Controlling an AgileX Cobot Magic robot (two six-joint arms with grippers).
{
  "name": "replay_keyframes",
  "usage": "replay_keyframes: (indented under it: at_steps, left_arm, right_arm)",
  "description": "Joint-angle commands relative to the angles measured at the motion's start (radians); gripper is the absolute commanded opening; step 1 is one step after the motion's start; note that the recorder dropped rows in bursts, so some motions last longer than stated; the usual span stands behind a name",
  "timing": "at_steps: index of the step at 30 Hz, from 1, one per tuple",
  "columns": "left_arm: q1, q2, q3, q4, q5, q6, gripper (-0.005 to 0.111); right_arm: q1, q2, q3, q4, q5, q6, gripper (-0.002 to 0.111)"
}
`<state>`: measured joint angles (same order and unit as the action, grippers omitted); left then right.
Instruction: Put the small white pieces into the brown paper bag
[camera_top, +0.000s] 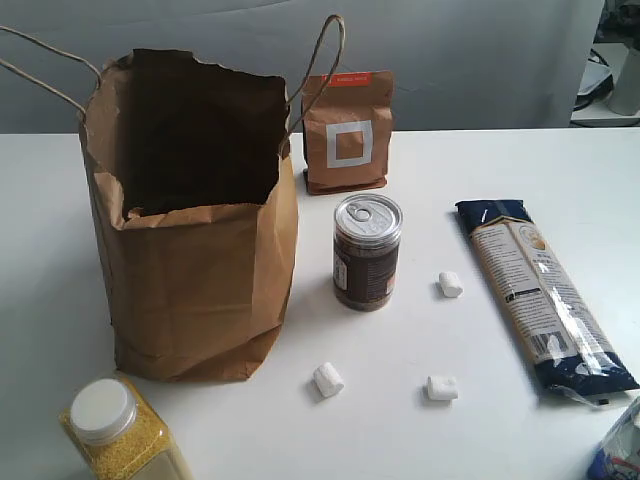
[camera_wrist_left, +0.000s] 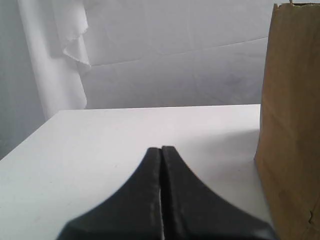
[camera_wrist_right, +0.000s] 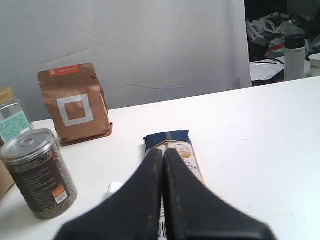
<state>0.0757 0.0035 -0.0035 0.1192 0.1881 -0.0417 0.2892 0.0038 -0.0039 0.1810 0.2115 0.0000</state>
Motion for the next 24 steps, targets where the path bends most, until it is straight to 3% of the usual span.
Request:
replay_keyframes:
  at_steps: [1,15,24]
  left_arm:
    - [-0.008,-0.003,0.004,0.004,-0.005,-0.004,0.0]
    - [-0.008,-0.003,0.004,0.004,-0.005,-0.004,0.0]
    - [-0.008,-0.003,0.004,0.004,-0.005,-0.004,0.0]
  right_arm:
    - [-0.008,-0.004,0.004,-0.002,-0.012,0.0,0.0]
    - [-0.008,-0.004,-0.003,0.099,-0.062,0.005,0.0]
    - [-0.008,0.155,-0.26,0.025,0.129,0.253,0.0]
